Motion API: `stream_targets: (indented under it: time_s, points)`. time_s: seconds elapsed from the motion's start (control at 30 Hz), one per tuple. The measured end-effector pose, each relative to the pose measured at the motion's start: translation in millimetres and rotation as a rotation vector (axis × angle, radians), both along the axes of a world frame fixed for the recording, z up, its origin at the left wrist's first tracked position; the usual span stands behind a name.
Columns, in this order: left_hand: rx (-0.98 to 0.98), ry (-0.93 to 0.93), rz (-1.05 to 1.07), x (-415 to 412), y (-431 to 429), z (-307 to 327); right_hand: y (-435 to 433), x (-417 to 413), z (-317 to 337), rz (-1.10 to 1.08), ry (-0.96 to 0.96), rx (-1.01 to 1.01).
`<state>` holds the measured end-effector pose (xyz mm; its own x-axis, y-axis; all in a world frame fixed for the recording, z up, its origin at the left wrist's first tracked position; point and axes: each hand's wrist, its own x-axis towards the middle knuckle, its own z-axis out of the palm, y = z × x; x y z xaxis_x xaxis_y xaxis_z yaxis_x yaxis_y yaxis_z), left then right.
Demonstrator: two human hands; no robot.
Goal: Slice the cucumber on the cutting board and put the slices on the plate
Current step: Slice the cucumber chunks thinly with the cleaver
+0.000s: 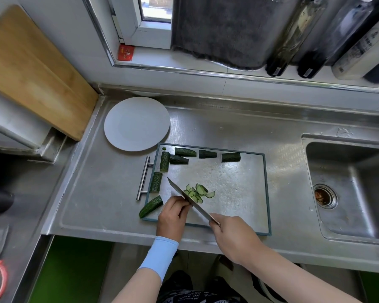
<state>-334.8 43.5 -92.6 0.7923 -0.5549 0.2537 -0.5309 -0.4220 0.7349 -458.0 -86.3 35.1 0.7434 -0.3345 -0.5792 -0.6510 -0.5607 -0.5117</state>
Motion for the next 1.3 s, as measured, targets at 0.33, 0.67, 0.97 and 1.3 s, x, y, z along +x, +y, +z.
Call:
stream_targets:
  time_s: [0.33,0.67,0.97,1.3]
  points:
    - [0.012,0.023,0.005,-0.2,-0.1,-1.6,0.3,7.7,-2.3,-0.01,0.029,0.001]
    - [0.016,0.017,0.007,-1.2,-0.2,-2.6,1.3,15.0,-1.8,-0.01,0.049,0.01]
    - [0.025,0.019,-0.005,-0.7,0.7,-1.2,2.8,25.6,-7.3,-0.034,0.049,0.028]
    - [0.039,0.018,-0.011,-0.8,1.6,-0.3,6.2,25.8,-22.9,-0.027,0.007,0.002]
